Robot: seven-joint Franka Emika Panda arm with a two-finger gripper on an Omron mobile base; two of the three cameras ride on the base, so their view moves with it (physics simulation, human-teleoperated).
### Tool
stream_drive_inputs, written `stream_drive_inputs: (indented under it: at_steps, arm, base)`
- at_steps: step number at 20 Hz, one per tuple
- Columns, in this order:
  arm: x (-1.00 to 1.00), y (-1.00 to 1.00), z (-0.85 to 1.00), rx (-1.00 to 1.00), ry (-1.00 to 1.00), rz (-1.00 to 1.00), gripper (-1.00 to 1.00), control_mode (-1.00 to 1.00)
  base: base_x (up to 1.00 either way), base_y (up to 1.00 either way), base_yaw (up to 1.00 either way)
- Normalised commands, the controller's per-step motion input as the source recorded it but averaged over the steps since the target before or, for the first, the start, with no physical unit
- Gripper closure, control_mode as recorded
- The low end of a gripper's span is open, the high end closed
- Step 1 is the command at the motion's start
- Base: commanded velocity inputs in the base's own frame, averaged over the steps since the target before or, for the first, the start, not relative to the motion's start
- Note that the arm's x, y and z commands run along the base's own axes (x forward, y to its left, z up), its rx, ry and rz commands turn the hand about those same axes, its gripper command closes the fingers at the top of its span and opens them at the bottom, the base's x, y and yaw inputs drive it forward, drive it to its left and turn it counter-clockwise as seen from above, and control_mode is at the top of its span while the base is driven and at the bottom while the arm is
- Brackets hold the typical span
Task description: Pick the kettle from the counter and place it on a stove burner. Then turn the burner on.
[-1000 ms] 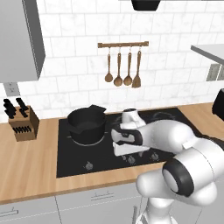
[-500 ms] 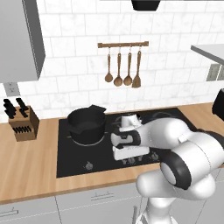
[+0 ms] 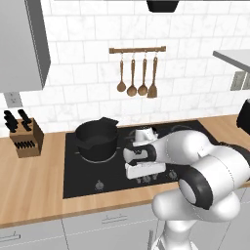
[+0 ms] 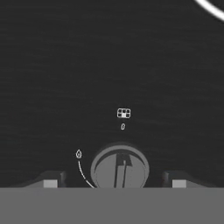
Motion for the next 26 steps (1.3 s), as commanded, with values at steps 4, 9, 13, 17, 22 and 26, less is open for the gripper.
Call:
stream_drive_inputs:
  at_steps: [4, 9, 13, 17, 22, 26]
  arm:
    - [0.0, 0.0, -0.18, 0.0, 0.0, 0.01, 1.0, -1.0]
    - [0.0, 0.0, -0.08, 0.0, 0.0, 0.0, 1.0, -1.0]
    - [0.01, 0.0, 0.0, 0.0, 0.0, 0.0, 1.0, -1.0]
    - [0.0, 0.0, -0.04, 0.0, 0.0, 0.03, 1.0, -1.0]
    - [0.0, 0.0, -0.21, 0.0, 0.0, 0.21, 1.0, -1.0]
    - [0.05, 0.0, -0.28, 0.03, 0.04, 0.51, 1.0, -1.0]
  base:
    - [0.0, 0.0, 0.0]
    - [0.0, 0.0, 0.0]
    - [0.0, 0.0, 0.0]
    - [0.0, 0.0, 0.0]
    - [0.0, 0.0, 0.0]
    - [0.0, 0.0, 0.0]
